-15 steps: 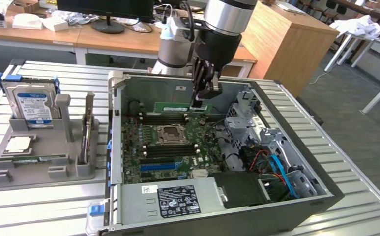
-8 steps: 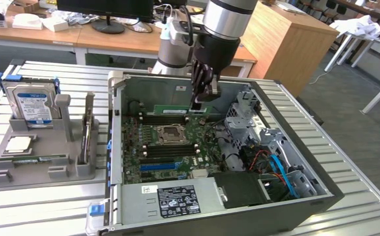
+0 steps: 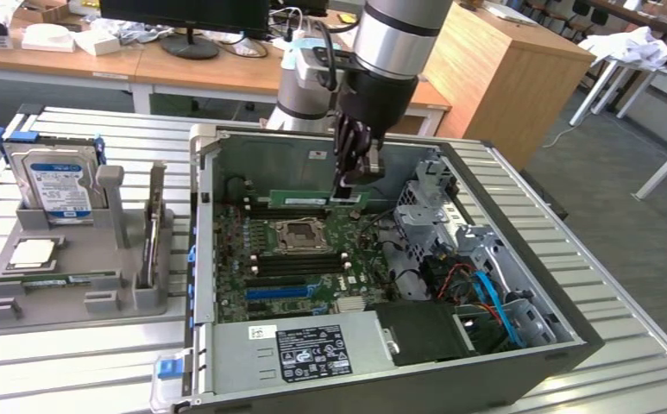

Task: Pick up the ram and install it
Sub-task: 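Pick up the ram and move it above insertion slot, then insert the ram into the slot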

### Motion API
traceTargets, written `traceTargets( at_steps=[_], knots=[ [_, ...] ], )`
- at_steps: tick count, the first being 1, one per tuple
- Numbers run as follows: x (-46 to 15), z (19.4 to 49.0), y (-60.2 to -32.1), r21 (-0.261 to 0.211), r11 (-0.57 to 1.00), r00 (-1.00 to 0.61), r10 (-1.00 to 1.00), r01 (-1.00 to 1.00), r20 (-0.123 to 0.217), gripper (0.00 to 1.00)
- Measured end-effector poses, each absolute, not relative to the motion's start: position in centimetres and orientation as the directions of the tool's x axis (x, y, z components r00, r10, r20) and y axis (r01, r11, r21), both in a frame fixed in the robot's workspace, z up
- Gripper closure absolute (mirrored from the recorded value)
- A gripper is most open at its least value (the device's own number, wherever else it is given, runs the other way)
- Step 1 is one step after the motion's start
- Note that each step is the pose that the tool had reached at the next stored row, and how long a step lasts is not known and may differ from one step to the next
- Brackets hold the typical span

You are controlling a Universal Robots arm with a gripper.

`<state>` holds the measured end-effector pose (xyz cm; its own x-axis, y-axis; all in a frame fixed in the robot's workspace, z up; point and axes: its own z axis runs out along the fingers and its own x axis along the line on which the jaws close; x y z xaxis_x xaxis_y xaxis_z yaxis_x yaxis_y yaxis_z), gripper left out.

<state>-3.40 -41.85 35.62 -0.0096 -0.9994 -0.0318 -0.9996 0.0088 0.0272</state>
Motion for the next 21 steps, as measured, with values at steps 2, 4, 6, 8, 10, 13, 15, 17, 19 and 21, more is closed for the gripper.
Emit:
traceTargets(
  at_steps=[2, 4, 6, 8, 10, 13, 15, 17, 19, 21],
  knots=[
    [-3.40, 35.42, -41.85, 0.027, 0.009, -0.010, -0.999, -1.000, -0.032, 0.88],
    [-3.40, 35.28, -41.85, 0.027, 0.009, -0.010, -0.999, -1.000, -0.032, 0.88],
    [-3.40, 35.29, -41.85, 0.027, 0.009, -0.010, -0.999, -1.000, -0.032, 0.88],
    [-3.40, 35.28, -41.86, 0.027, 0.009, -0.010, -0.999, -1.000, -0.032, 0.88],
    [-3.40, 35.28, -41.85, 0.027, 0.009, -0.010, -0.999, -1.000, -0.032, 0.88],
    [-3.40, 35.26, -41.92, 0.027, 0.009, -0.010, -0.999, -1.000, -0.032, 0.88],
    [-3.40, 35.27, -42.02, 0.027, 0.009, -0.010, -0.999, -1.000, -0.032, 0.88],
    [-3.40, 35.27, -42.07, 0.027, 0.009, -0.010, -0.999, -1.000, -0.032, 0.88],
    [-3.40, 35.23, -42.08, 0.027, 0.009, -0.010, -0.999, -1.000, -0.032, 0.88],
    [-3.40, 35.11, -42.09, 0.024, 0.009, -0.009, -0.999, -1.000, -0.032, 0.88]
  ],
)
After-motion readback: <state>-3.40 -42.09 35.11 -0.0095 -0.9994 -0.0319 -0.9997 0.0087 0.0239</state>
